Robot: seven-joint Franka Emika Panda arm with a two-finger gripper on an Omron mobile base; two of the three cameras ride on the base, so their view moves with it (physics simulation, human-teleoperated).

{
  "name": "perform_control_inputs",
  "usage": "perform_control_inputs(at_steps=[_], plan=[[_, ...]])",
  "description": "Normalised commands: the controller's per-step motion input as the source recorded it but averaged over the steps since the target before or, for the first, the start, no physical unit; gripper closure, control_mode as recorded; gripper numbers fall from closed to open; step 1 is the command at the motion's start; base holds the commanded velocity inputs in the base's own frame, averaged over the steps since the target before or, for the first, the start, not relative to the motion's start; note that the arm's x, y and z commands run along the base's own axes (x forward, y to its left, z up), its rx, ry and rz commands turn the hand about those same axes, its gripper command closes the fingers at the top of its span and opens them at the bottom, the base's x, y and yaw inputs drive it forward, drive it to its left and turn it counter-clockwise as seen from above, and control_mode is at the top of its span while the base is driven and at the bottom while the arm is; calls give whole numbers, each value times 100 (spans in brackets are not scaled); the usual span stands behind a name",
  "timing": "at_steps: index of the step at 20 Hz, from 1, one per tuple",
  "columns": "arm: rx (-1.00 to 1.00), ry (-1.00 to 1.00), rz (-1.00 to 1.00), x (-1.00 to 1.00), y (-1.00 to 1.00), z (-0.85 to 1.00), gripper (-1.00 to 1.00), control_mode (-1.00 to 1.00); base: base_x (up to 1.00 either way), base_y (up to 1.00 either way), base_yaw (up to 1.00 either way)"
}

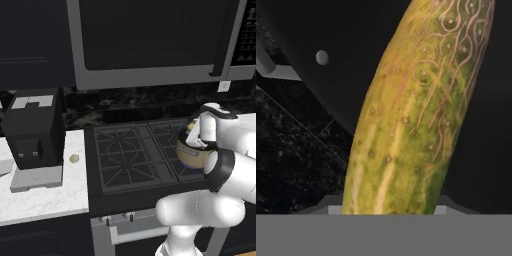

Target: Put the cucumber and garlic in the pot. Retrieve the spatula and lightly stir the vegetables in the pot.

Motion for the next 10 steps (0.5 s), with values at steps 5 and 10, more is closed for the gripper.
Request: perform_control_inputs(at_steps=[5, 10], plan=[[6, 5, 0, 58, -7, -26, 100, -100, 0, 0, 0], [2, 6, 0, 20, -5, -42, 100, -100, 0, 0, 0]])
